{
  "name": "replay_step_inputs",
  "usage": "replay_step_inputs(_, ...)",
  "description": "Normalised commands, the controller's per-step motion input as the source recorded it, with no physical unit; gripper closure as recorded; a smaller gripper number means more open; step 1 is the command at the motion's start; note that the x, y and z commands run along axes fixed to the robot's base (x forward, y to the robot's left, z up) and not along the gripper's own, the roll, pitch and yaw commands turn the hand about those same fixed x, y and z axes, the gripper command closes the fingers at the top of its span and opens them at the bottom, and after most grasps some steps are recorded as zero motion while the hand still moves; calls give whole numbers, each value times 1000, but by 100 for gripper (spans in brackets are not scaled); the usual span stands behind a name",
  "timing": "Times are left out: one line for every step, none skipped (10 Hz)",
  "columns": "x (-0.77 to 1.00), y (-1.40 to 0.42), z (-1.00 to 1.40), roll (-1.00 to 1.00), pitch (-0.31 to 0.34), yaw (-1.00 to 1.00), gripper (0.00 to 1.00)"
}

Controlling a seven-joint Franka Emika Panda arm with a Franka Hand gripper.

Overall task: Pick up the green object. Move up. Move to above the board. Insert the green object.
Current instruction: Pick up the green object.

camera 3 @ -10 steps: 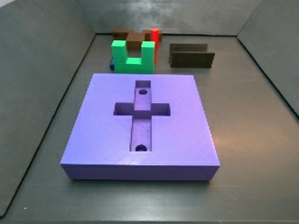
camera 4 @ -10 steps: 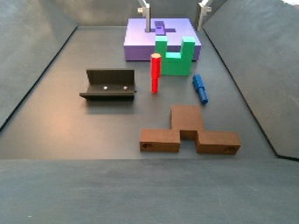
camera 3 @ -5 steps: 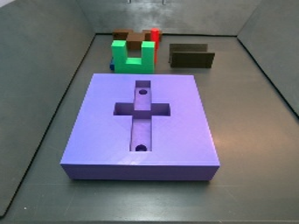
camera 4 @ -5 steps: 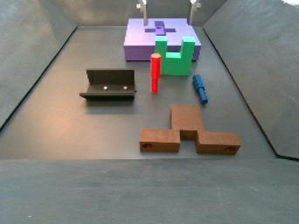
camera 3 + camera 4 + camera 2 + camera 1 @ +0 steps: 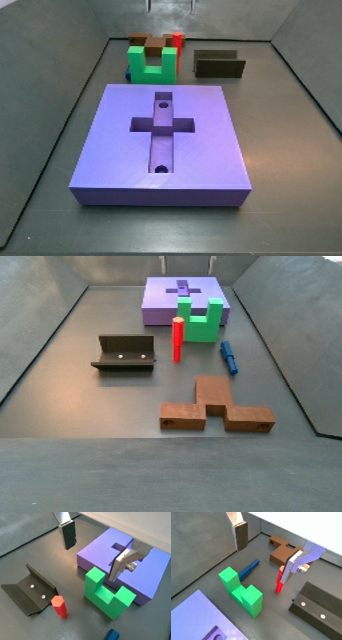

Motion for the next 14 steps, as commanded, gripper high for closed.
replay_step_inputs(166,-363,-314,44,0,0,0)
replay_step_inputs(51,-377,-471,56,-7,0,0)
replay_step_inputs(40,-366,-409,11,-9,0,0)
replay_step_inputs(280,-240,-523,83,-13,0,0)
replay_step_inputs(411,-146,-549,136,0,0,0)
replay_step_inputs(357,-103,-517,199,-1,0,0)
replay_step_inputs(151,-3,-526,210,-21,0,0)
replay_step_inputs(-43,0,-434,257,-34,71,0)
replay_step_inputs(-289,0,-294,279,-33,140,0)
replay_step_inputs(-120,-120,-189,293,-7,217,0)
replay_step_inputs(0,-174,-169,326,0,180,0)
replay_step_inputs(0,0,-211,151,0,0,0)
replay_step_inputs(0,46,-183,113,0,0,0)
replay_step_inputs(-3,117,-169,137,0,-60,0)
